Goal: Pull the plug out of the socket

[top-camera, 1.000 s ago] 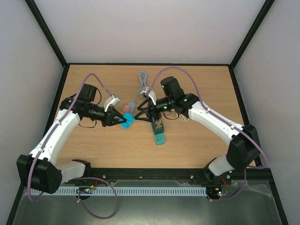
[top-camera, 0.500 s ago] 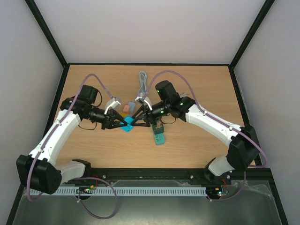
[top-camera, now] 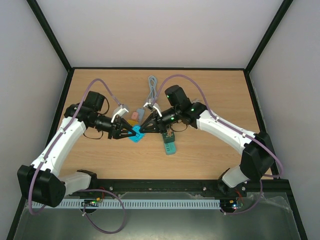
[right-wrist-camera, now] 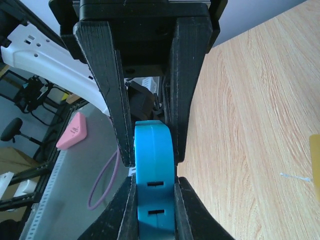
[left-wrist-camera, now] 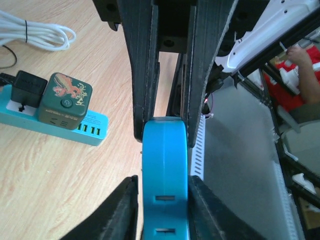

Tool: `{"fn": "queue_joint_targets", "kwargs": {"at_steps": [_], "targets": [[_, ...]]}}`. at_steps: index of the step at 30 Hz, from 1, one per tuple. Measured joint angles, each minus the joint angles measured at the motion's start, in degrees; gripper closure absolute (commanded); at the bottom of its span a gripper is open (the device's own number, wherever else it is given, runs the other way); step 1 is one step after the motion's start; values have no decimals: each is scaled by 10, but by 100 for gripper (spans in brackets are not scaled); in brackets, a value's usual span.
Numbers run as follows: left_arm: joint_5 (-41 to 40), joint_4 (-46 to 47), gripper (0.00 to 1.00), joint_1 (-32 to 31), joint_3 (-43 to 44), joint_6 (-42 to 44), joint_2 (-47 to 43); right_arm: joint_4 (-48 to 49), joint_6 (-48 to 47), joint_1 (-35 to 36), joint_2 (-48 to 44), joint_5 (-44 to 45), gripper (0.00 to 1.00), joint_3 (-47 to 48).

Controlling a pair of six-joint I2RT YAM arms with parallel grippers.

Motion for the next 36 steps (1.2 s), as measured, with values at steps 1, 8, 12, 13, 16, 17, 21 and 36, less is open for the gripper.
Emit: {"fn": "queue_joint_targets", "kwargs": {"at_steps": [1, 8, 12, 13, 16, 17, 21, 36], "targets": [[-1, 1, 63, 0, 0, 0, 0, 0, 2, -1, 0, -1, 98, 0], [-6, -2, 59, 17, 0, 0, -2, 0, 13, -27, -4, -13, 98, 0], [-5, -2, 64, 24, 0, 2, -5, 0, 13, -35, -15, -15, 98, 0], [-3, -2, 64, 25, 0, 2, -5, 0, 13, -35, -19, -15, 98, 0], [5, -2, 63, 25, 0, 3, -6, 1, 13, -35, -24, -16, 98, 0], [7, -2, 63, 25, 0, 3, -6, 2, 14, -35, -24, -17, 98, 0], [15, -1, 63, 25, 0, 3, -6, 7, 20, -35, -24, -20, 98, 0], [42, 2, 86, 30, 5, -6, 1, 30, 37, -32, -24, -19, 95, -3]]}}
